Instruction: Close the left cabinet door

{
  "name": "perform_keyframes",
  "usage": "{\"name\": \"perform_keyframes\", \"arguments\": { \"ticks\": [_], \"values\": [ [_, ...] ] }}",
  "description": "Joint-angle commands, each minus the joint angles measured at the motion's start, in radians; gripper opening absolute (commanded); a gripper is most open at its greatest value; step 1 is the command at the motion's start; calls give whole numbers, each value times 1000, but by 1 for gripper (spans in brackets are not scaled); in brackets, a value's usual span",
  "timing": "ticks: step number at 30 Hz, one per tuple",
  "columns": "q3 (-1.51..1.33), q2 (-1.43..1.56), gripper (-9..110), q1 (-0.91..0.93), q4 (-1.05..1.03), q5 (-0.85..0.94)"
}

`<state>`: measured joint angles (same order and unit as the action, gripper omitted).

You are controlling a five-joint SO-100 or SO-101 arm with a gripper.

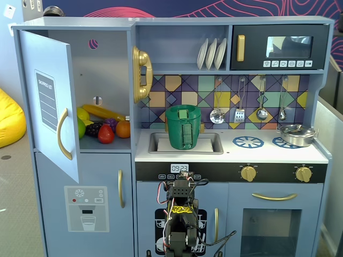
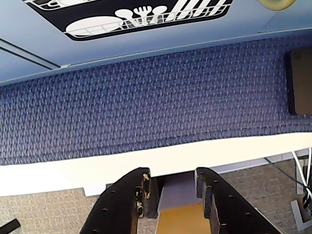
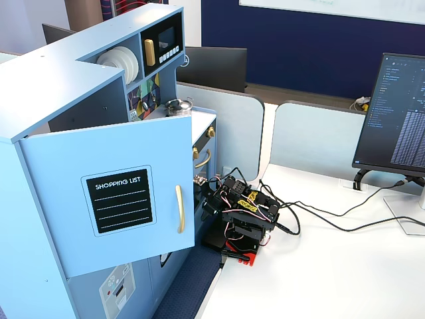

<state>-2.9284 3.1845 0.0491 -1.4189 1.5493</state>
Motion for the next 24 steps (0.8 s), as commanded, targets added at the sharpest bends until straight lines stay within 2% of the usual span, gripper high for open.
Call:
{"name": "perform_keyframes", "arguments": {
  "ticks": [1, 11, 16, 20, 24],
  "values": [
    [-69, -5, 0, 21, -115, 2],
    [-69, -5, 0, 18, -115, 5],
    [-67, -6, 0, -60, -83, 63],
    [29, -21, 0, -348, -61, -6],
    [224, -101, 0, -816, 17, -163]
  ]
}}
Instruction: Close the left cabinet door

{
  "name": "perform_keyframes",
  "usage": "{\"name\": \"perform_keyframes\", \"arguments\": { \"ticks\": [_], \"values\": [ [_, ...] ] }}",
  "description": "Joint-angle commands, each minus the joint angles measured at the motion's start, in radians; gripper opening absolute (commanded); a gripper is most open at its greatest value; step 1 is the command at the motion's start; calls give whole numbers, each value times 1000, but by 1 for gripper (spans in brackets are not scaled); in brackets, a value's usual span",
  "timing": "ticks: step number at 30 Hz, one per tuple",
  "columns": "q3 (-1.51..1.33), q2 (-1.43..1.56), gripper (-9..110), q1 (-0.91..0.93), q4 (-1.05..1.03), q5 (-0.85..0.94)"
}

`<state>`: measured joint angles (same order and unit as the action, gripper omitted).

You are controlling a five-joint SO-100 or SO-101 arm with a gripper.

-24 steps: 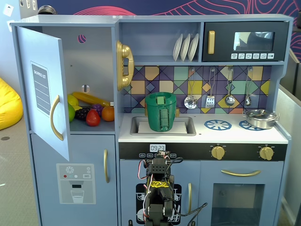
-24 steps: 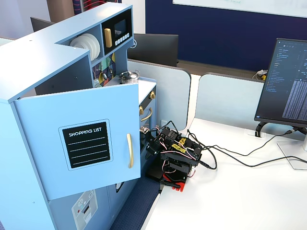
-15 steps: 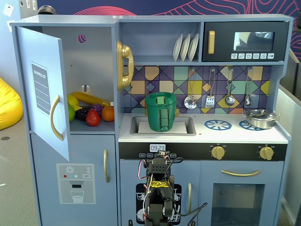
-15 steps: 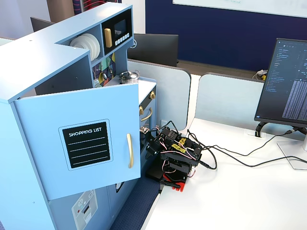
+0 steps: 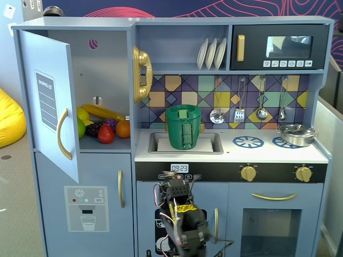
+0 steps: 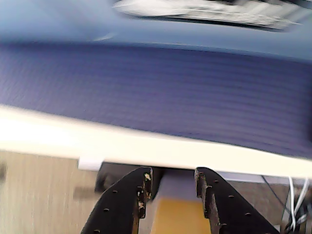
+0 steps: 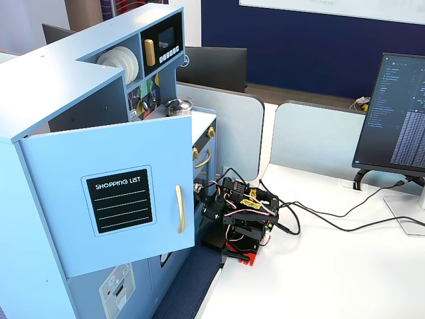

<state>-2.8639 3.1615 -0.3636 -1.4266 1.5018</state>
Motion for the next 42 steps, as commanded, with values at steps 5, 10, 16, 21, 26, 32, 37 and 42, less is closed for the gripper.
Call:
{"name": "perform_keyframes", "arguments": {
  "ticks": [5, 10, 16, 21, 26, 32, 37, 42],
  "values": [
    [509, -322, 0, -910, 141, -121],
    [727, -482, 0, -1150, 347, 94],
    [811, -614, 0, -1341, 666, 212],
    [887, -744, 0, -1359, 907, 215],
    [1003, -897, 0, -1353, 992, 238],
    [1117, -1054, 0, -1293, 1108, 242],
    [1195, -1149, 0, -1270, 1141, 256],
    [1223, -1193, 0, -1255, 1150, 265]
  ]
}}
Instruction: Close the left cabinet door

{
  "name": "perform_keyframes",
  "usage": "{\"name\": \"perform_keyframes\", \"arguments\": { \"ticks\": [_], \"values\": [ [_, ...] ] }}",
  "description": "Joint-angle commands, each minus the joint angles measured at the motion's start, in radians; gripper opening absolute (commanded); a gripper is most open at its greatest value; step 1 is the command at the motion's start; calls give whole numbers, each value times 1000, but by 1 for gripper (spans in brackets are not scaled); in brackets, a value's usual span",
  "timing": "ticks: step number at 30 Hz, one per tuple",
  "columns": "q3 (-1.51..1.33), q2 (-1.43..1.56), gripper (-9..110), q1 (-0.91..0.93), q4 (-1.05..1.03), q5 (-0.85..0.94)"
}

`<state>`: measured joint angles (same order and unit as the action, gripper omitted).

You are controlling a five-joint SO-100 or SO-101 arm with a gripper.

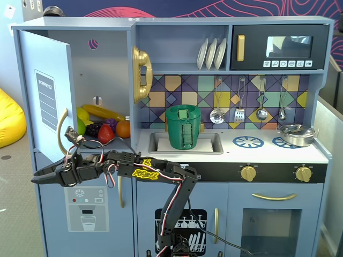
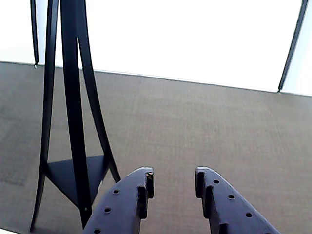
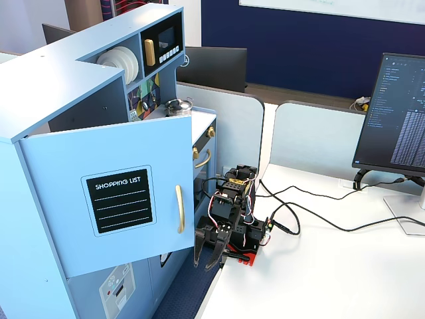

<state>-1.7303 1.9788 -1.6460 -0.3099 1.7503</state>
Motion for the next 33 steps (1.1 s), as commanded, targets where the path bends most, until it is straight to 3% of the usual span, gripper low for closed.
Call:
{"name": "perform_keyframes", "arguments": {
  "ticks": [1, 21, 33],
  "values": [
    [92, -17, 0, 34, 40, 17],
    [-6, 127, 0, 244, -12, 23],
    [-63, 206, 0, 558, -38, 37]
  ]
}}
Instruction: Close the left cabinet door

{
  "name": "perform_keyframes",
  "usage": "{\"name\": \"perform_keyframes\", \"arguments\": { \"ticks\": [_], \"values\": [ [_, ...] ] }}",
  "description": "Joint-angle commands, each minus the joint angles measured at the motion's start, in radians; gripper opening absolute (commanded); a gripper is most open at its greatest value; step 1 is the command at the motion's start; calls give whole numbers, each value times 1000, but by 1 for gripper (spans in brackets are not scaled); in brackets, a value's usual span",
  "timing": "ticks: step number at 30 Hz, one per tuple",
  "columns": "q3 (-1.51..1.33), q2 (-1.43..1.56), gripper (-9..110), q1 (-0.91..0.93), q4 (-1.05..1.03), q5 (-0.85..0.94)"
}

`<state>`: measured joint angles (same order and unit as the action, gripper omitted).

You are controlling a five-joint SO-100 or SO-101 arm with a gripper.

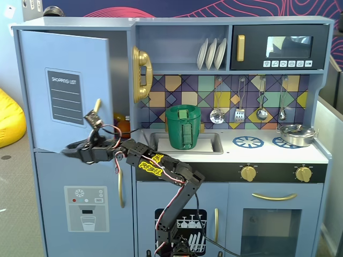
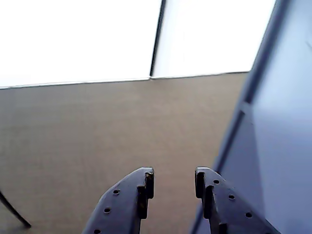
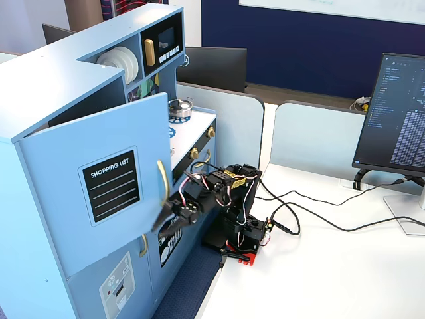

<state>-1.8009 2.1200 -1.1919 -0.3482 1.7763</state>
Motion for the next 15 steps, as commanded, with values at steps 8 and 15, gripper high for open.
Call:
{"name": "perform_keyframes", "arguments": {
  "ticks": [8, 15],
  "values": [
    [-35, 54, 0, 321, 86, 48],
    [-46, 46, 0, 420, 106, 77]
  ]
}}
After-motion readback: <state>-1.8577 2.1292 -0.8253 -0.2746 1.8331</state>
